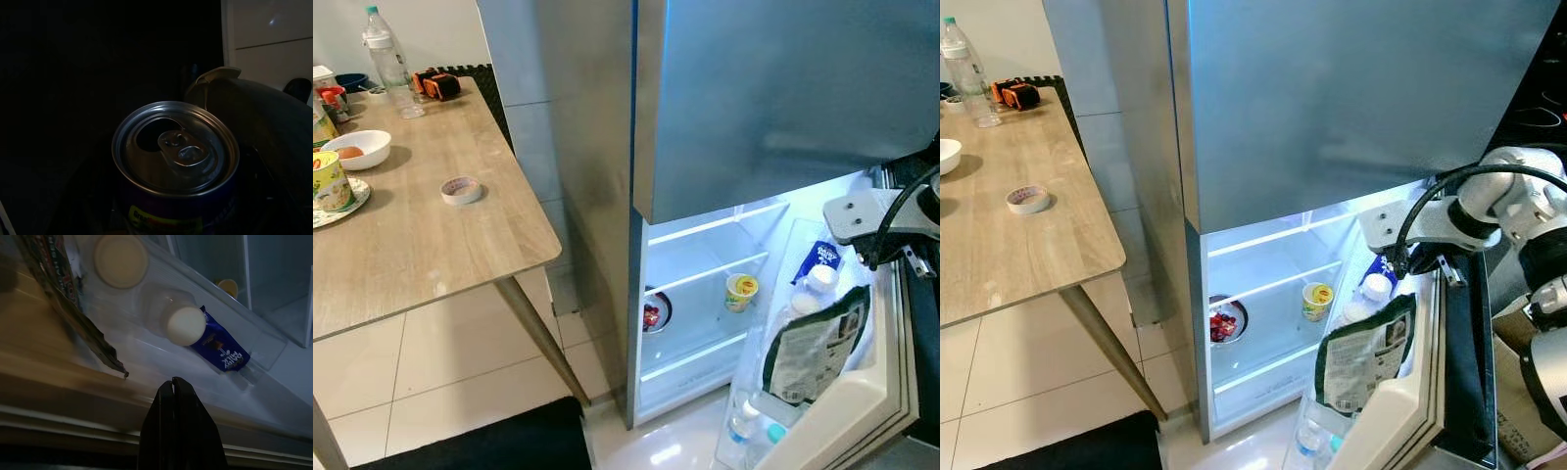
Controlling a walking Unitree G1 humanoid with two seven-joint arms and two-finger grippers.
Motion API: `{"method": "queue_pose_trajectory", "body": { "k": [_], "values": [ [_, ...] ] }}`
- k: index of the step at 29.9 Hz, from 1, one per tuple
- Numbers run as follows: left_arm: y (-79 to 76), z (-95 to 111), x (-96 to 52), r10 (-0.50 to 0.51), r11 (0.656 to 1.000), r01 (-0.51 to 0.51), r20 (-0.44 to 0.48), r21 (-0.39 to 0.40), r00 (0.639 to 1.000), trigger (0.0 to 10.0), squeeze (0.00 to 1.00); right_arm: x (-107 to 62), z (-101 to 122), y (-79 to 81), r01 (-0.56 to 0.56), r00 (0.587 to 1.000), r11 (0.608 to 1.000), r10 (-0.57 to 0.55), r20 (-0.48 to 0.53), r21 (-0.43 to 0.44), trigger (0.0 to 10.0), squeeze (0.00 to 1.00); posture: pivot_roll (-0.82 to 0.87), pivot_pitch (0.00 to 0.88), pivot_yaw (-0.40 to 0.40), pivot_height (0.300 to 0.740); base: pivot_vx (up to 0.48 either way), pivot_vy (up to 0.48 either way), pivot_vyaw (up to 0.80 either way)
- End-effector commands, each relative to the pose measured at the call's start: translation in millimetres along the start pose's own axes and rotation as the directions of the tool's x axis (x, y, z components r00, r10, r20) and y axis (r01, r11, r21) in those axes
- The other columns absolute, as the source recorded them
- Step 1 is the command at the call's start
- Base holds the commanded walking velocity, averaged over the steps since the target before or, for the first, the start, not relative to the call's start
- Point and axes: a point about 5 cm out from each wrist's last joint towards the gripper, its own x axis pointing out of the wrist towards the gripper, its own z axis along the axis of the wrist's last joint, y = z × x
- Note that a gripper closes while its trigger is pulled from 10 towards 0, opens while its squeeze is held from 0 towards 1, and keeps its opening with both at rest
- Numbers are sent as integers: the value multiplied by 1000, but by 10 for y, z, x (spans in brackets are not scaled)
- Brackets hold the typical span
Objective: Restocking fridge
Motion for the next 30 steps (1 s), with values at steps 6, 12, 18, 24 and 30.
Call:
{"method": "queue_pose_trajectory", "body": {
  "k": [6, 12, 18, 24, 30],
  "values": [
    [-49, -88, -8, -10, 1000, 10, -29, 1, 1000, 10000, 0, 22, -318, 109, 38, 991, 994, -24, -133, 102, 10000, 0, -128, 40, -40, 740, 0, 0, 0],
    [-32, -84, -8, -6, 1000, 6, -29, 4, 1000, 10000, 0, 42, -124, 70, 29, 992, 994, -41, 117, 104, 10000, 0, -127, 41, -38, 740, 0, 0, 0],
    [-33, -69, -6, -7, 1000, 8, -25, 4, 1000, 10000, 0, 5, 156, 30, -17, 934, 999, 2, 356, 38, 10000, 0, -124, 40, -36, 740, 0, 0, 0],
    [-35, -66, -5, -9, 1000, 9, -24, 5, 1000, 10000, 0, -30, 411, 60, -18, 855, 999, 35, 518, -37, 10000, 0, -124, 35, -34, 740, 0, 0, 0],
    [-34, -72, -6, -9, 1000, 9, -26, 7, 1000, 10000, 0, 59, 627, 200, -61, 812, 990, 125, 570, -130, 10000, 0, -124, 31, -34, 740, 0, 0, 0]
  ]
}}
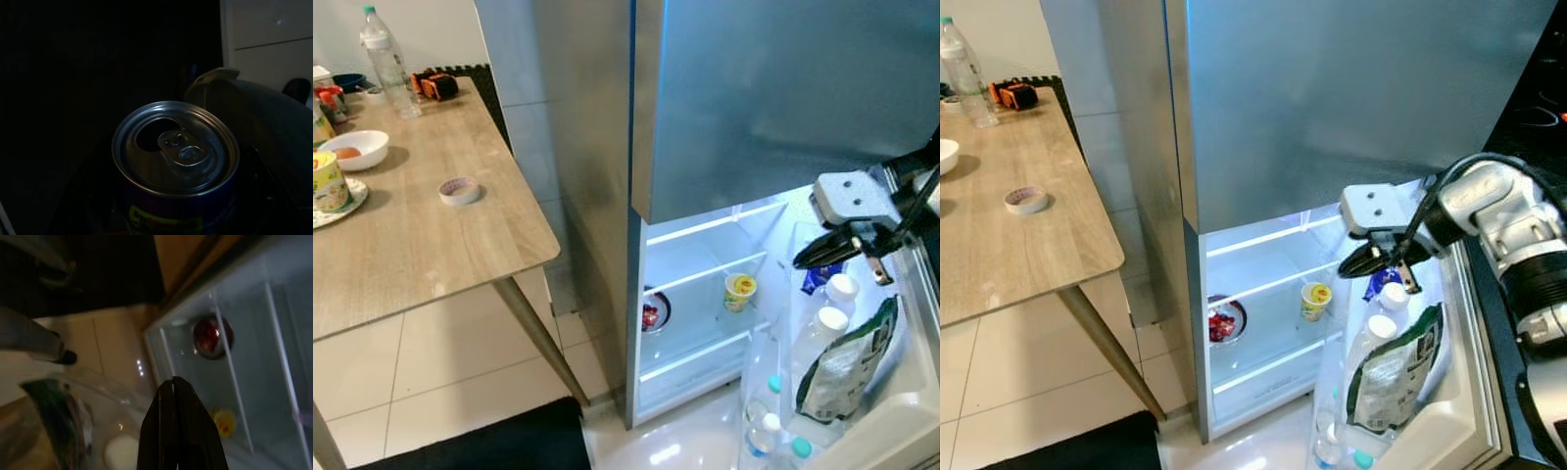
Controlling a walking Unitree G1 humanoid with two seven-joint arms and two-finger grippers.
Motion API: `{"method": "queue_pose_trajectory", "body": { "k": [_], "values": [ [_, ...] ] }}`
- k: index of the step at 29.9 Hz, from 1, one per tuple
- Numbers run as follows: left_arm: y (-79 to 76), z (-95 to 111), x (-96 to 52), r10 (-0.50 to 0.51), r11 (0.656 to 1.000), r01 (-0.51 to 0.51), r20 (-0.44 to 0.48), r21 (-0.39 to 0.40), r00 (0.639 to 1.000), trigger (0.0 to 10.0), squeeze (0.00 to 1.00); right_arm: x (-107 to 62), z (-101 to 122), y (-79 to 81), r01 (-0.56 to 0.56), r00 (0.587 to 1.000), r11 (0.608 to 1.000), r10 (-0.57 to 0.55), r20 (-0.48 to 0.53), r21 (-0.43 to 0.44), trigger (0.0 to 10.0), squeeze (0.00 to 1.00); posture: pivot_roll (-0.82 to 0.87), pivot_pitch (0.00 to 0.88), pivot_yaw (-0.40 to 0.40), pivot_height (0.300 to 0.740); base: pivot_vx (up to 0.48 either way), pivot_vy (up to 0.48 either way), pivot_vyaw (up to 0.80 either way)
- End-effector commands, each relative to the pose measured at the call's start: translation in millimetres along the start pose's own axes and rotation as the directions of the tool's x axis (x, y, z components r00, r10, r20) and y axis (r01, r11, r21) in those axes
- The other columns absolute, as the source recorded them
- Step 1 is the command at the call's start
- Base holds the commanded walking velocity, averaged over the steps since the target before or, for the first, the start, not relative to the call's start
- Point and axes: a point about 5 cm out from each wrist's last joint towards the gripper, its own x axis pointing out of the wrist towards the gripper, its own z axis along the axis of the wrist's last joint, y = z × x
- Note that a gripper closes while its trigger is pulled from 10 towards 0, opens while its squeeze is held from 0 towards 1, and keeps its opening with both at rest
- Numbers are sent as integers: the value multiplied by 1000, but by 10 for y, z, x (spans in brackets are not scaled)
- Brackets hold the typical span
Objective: Restocking fridge
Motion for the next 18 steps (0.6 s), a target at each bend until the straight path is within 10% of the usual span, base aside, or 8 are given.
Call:
{"method": "queue_pose_trajectory", "body": {
  "k": [1, 18],
  "values": [
    [-34, -72, -6, -8, 1000, 8, -25, 5, 1000, 10000, 0, 97, 33, 58, -55, 998, 998, 55, 5, -15, 10000, 0, -124, 31, -34, 740, 0, 0, 0],
    [-55, -71, -5, -14, 1000, 14, -26, -1, 1000, 10000, 0, 824, 2, 465, -221, 974, 975, 220, -48, -9, 10000, 0, -120, 33, -40, 740, 0, 0, 0]
  ]
}}
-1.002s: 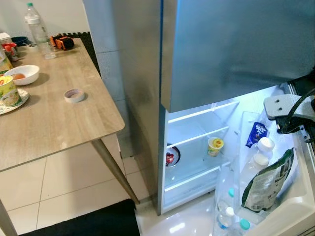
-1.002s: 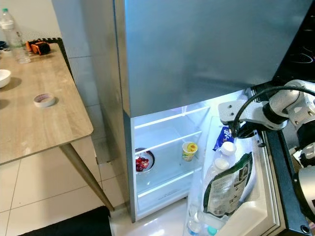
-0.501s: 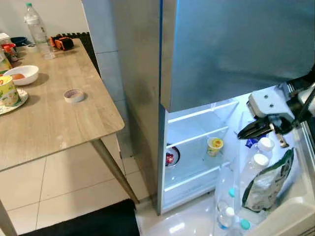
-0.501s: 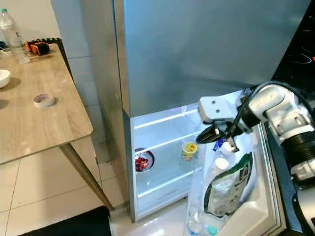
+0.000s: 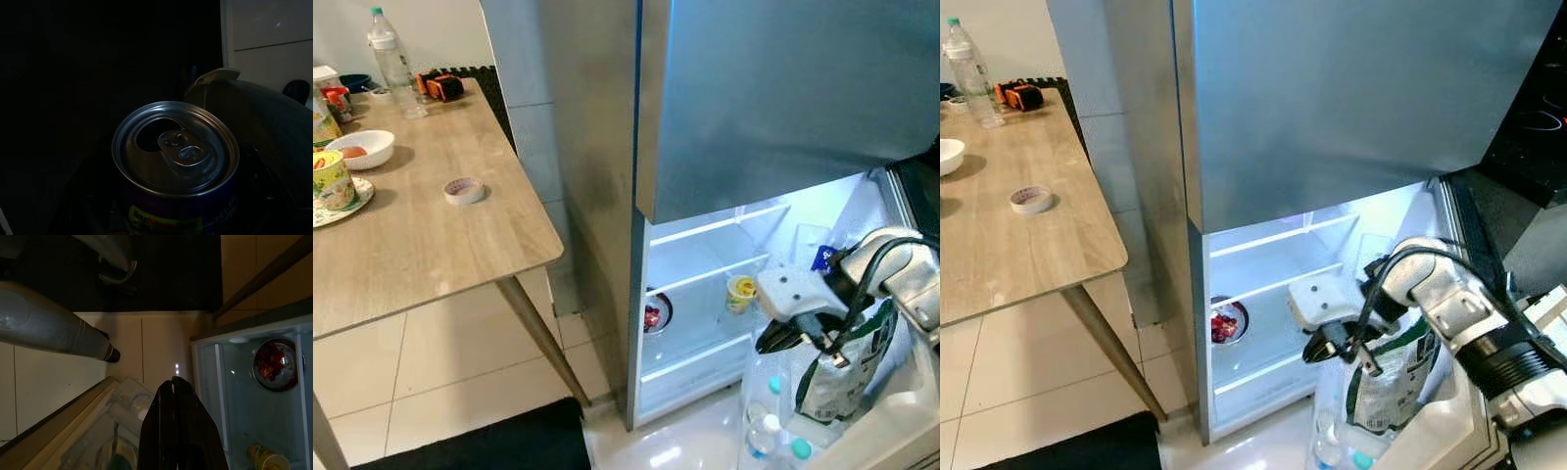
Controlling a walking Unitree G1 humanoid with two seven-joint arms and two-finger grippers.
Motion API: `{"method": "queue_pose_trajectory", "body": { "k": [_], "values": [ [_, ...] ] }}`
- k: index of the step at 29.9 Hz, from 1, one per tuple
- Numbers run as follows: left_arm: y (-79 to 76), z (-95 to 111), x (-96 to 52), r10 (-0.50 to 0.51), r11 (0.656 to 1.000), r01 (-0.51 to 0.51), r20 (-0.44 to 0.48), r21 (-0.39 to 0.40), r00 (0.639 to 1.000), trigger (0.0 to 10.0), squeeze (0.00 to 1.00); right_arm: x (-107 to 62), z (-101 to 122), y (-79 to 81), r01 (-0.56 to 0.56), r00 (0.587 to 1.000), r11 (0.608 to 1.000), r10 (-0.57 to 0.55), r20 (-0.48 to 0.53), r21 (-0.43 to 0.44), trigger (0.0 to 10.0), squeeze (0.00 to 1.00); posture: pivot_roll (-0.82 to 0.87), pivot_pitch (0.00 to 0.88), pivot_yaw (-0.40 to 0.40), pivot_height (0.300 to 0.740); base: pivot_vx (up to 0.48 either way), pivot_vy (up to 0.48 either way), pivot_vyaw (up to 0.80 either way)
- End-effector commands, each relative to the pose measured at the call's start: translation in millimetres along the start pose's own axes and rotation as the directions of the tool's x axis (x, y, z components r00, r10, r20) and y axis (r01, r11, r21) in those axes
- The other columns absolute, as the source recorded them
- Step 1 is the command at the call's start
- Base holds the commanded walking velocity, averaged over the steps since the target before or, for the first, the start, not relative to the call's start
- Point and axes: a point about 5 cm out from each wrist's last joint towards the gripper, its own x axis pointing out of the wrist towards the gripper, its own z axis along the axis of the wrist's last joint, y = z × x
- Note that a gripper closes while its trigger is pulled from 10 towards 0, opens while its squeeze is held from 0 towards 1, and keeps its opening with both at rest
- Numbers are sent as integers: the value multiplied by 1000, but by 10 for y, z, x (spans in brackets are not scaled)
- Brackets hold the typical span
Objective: Restocking fridge
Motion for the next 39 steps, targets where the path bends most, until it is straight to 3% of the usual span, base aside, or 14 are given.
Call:
{"method": "queue_pose_trajectory", "body": {
  "k": [1, 8, 22, 39],
  "values": [
    [-53, -81, -6, -12, 1000, 12, -29, -3, 999, 10000, 0, 51, -35, 51, -8, 999, 1000, 9, -46, 21, 10000, 0, -120, 33, -40, 740, 0, 0, 0],
    [-59, -97, -8, -10, 1000, 10, -32, -7, 999, 10000, 0, -11, -285, 85, 47, 980, 993, -25, -197, 109, 10000, 0, -123, 34, -45, 740, 0, 0, 0],
    [-72, -111, -10, -13, 1000, 13, -34, -13, 999, 10000, 0, -174, -713, 239, 187, 951, 933, -94, -293, 308, 10000, 0, -126, 36, -45, 740, 0, 0, 0],
    [-65, -113, -11, -13, 1000, 12, -35, -15, 999, 10000, 0, -516, -1070, 380, 351, 869, 853, -143, -474, 386, 10000, 0, -126, 37, -46, 740, 0, 0, 0]
  ]
}}
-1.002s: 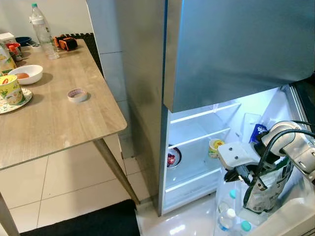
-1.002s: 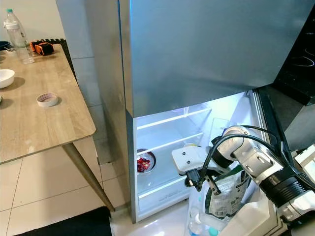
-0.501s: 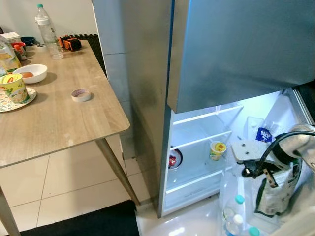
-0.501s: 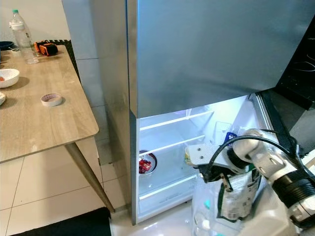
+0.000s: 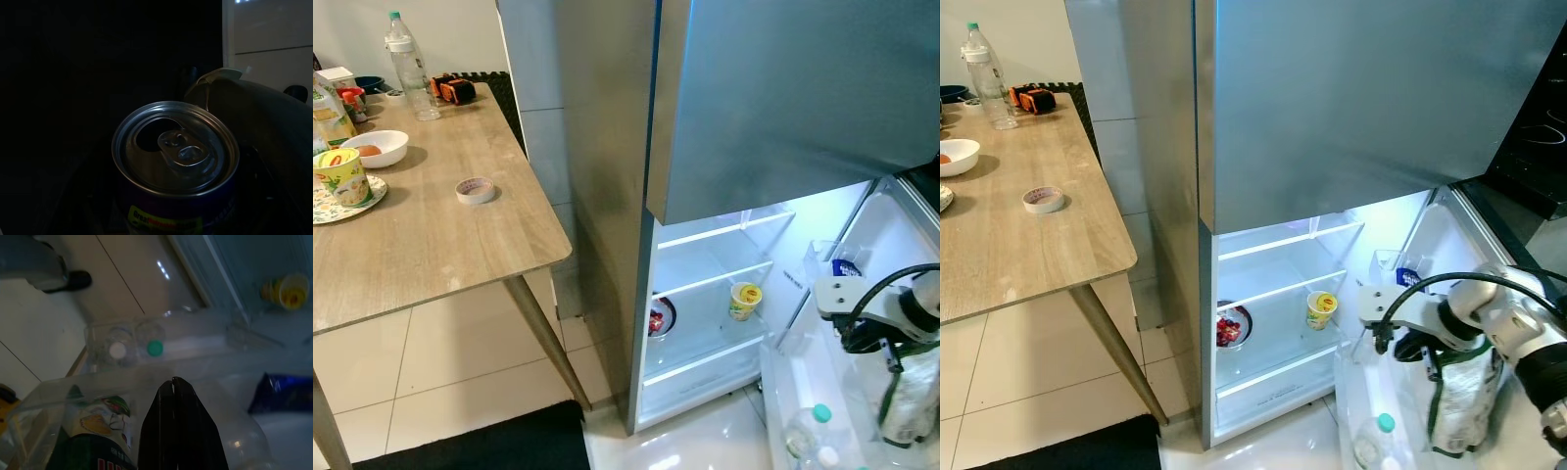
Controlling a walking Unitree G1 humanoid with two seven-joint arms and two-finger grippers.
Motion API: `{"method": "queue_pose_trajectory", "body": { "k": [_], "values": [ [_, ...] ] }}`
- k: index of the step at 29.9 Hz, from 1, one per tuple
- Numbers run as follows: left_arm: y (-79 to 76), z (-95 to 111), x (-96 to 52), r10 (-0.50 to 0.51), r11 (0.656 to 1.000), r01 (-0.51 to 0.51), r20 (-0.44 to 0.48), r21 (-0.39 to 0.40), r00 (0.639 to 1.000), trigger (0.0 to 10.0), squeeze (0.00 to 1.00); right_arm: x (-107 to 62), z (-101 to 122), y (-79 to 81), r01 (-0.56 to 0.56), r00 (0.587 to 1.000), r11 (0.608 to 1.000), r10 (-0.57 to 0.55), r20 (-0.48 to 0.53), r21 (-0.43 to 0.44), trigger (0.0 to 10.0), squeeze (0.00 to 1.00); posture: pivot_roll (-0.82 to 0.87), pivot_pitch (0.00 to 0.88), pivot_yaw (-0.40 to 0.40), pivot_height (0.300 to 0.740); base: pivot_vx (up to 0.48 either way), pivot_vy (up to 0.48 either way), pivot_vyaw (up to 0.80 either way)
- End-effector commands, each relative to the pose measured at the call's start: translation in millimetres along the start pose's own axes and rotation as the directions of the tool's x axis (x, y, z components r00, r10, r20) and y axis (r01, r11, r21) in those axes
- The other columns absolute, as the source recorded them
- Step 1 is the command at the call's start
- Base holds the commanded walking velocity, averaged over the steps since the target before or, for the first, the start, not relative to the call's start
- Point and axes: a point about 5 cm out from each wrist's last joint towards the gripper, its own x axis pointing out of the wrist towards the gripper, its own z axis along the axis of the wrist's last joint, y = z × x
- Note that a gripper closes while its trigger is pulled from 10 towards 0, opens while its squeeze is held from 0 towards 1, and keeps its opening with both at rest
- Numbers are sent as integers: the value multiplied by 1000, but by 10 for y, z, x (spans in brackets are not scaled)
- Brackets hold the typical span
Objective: Restocking fridge
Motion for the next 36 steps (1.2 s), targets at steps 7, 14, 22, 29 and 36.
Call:
{"method": "queue_pose_trajectory", "body": {
  "k": [7, 14, 22, 29, 36],
  "values": [
    [-28, -80, -8, -5, 1000, 5, -27, -4, 1000, 10000, 0, -122, -352, -52, 109, 988, 989, -97, -116, 104, 10000, 0, -123, 33, -47, 740, 0, 0, 0],
    [-22, -70, -7, -5, 1000, 5, -25, 0, 1000, 10000, 0, -110, -346, -71, 131, 988, 985, -120, -93, 115, 10000, 0, -121, 28, -45, 740, 0, 0, 0],
    [-35, -55, -4, -8, 1000, 8, -22, 1, 1000, 10000, 0, -19, 143, 13, -16, 962, 999, 3, 273, 46, 10000, 0, -122, 24, -44, 740, 0, 0, 0],
    [-32, -68, -5, -7, 1000, 7, -25, -3, 1000, 10000, 0, -85, 504, 137, -99, 871, 991, 128, 474, -85, 10000, 0, -122, 33, -45, 740, 0, 0, 0],
    [-38, -83, -7, -8, 1000, 8, -28, -8, 1000, 10000, 0, 243, 496, 338, -185, 895, 978, 207, 395, -94, 10000, 0, -122, 33, -45, 740, 0, 0, 0]
  ]
}}
